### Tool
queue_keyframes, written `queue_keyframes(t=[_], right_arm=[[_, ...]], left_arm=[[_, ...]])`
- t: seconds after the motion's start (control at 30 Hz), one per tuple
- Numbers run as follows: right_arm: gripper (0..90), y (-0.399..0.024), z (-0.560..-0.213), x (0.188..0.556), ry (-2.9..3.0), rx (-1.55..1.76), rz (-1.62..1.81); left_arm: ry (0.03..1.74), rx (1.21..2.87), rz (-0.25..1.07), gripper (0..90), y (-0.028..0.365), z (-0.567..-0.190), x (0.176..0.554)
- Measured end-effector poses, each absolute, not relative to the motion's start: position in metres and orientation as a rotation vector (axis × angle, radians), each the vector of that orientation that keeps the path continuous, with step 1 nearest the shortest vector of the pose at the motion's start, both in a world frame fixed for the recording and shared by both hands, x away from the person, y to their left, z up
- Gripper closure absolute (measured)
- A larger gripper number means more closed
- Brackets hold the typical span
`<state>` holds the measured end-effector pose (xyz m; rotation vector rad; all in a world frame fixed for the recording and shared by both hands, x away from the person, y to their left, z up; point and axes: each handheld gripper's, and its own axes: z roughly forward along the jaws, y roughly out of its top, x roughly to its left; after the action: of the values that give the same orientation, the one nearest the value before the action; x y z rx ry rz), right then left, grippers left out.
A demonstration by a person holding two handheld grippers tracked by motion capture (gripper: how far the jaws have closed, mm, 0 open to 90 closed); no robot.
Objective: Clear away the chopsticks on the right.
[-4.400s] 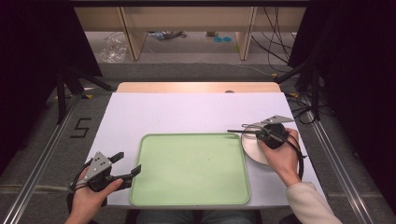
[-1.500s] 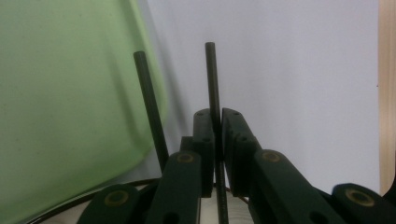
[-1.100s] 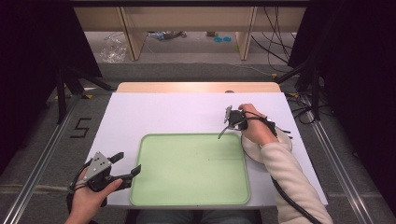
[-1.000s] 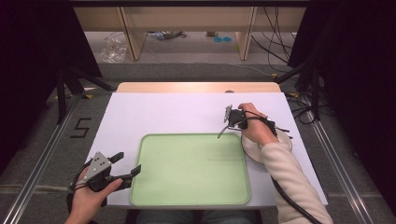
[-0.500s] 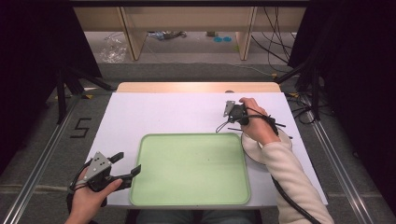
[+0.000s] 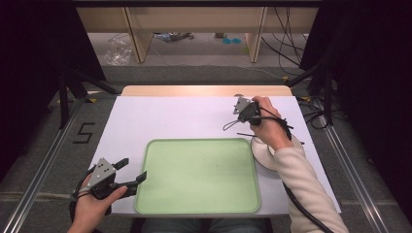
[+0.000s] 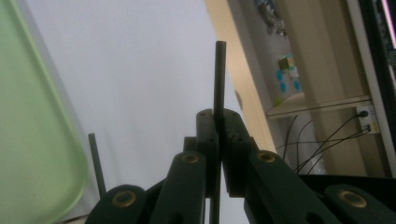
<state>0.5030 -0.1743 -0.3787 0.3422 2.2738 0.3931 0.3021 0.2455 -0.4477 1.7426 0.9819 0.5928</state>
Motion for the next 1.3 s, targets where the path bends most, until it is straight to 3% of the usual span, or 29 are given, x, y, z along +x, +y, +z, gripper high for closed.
queue_keyframes(t=[0.67,1.3], right_arm=[[88.3,-0.195,-0.336,0.493,2.083,0.582,0.839],[88.2,-0.209,-0.319,0.487,1.972,0.898,1.195]], left_arm=[[0.987,1.747,0.597,19.0,0.245,-0.447,0.302],[0.987,1.743,0.598,19.1,0.246,-0.447,0.302]])
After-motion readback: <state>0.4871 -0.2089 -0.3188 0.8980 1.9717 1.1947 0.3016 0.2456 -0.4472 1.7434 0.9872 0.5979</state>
